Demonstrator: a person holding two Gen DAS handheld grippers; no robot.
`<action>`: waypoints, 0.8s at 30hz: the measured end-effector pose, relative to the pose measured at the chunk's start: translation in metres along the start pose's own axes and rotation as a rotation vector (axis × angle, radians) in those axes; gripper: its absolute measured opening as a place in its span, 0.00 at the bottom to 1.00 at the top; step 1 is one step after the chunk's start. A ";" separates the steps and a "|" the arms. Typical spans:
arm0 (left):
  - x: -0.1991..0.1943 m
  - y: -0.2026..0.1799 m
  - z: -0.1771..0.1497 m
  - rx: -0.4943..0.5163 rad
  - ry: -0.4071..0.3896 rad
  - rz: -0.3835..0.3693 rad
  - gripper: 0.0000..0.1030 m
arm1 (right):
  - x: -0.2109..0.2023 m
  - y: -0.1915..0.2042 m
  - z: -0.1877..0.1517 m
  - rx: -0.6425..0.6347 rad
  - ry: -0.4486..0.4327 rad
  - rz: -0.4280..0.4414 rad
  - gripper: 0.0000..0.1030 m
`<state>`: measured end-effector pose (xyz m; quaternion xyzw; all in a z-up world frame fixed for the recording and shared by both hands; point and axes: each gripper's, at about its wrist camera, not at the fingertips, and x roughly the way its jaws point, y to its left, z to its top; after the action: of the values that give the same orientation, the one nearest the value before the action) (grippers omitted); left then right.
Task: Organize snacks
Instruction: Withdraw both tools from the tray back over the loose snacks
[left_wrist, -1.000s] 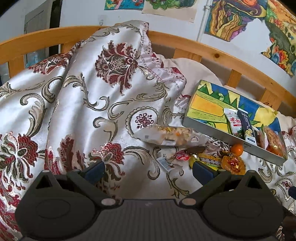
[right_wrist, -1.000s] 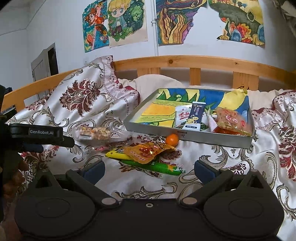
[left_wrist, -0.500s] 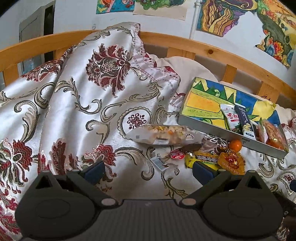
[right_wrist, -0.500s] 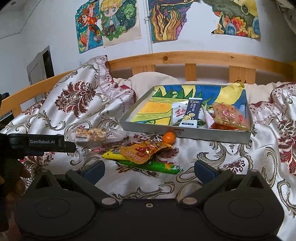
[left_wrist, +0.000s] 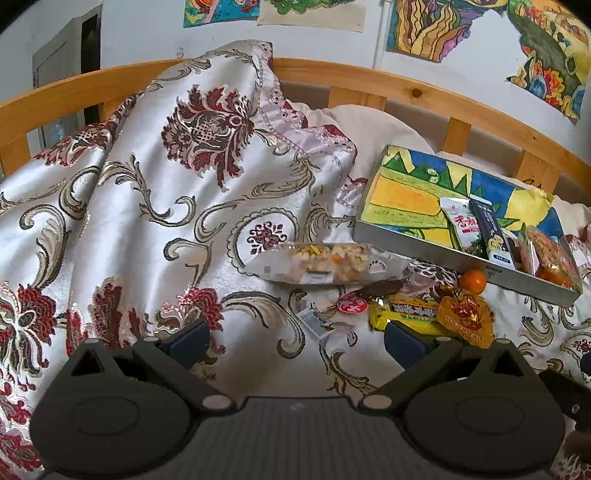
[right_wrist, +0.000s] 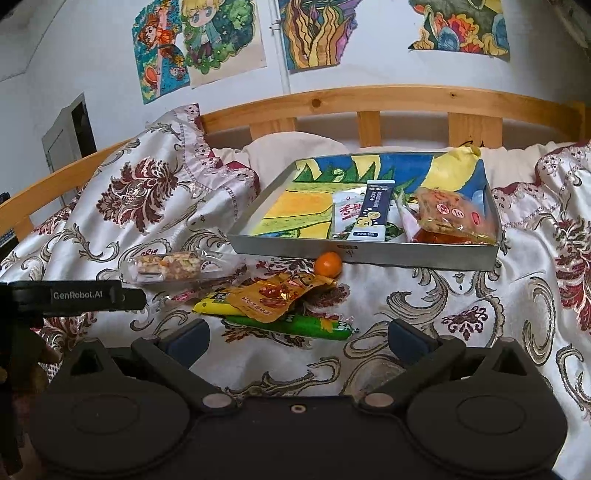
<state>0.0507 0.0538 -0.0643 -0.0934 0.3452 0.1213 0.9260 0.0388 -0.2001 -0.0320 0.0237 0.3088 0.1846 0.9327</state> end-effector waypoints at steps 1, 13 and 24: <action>0.001 -0.001 0.000 0.005 0.002 0.000 0.99 | 0.001 -0.001 0.000 0.003 0.002 0.000 0.99; 0.004 -0.007 0.003 0.056 -0.016 0.017 0.99 | 0.014 -0.006 0.006 0.021 0.032 -0.006 0.99; 0.011 -0.008 0.007 0.059 -0.015 0.034 0.99 | 0.028 -0.009 0.016 0.004 0.036 -0.006 0.99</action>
<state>0.0652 0.0500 -0.0663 -0.0591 0.3432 0.1274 0.9287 0.0716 -0.1973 -0.0368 0.0210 0.3261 0.1815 0.9275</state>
